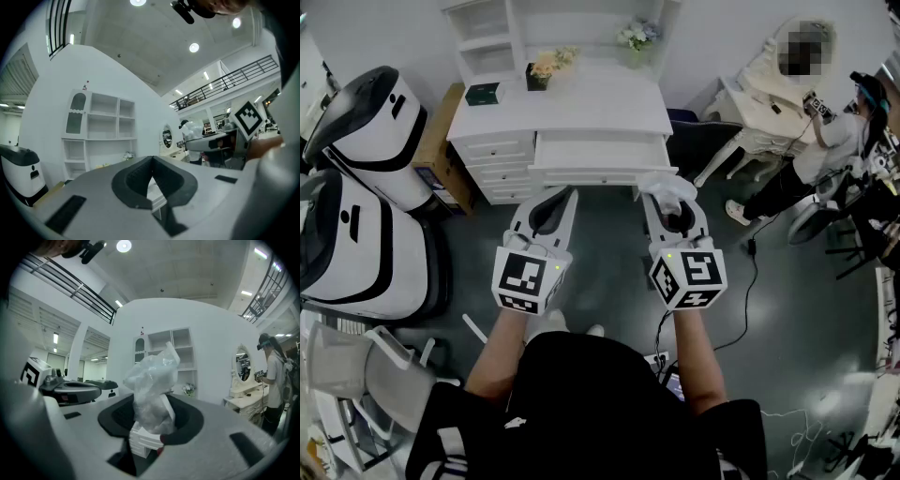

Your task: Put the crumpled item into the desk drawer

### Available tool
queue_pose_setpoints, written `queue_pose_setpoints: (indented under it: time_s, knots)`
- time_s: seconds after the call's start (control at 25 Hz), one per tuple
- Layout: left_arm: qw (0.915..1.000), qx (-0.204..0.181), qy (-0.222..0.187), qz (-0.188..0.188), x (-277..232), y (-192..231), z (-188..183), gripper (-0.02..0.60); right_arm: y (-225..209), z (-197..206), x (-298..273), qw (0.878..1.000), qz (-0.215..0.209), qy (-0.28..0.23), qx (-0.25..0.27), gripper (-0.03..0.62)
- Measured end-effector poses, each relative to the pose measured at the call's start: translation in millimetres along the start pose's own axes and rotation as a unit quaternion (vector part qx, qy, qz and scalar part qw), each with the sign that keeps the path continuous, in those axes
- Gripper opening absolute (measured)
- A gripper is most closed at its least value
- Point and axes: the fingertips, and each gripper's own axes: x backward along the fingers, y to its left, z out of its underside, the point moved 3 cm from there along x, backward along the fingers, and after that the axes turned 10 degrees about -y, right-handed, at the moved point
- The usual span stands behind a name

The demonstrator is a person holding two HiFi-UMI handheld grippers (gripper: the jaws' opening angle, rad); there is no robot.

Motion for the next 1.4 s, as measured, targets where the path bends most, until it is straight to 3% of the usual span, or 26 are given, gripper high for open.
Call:
queue_pose_setpoints:
  time_s: [0.76,1.4]
  knots:
    - [1.0,-0.007,0.0,-0.001,-1.8,-33.2,8.6,0.006,-17.4,12.3,26.4,0.999,-0.012,0.003,-0.031,0.143]
    - [1.0,0.004,0.003,-0.003,-45.2,0.2,23.3,0.006,-31.9,21.8,-25.5,0.999,-0.019,0.004,-0.034,0.143]
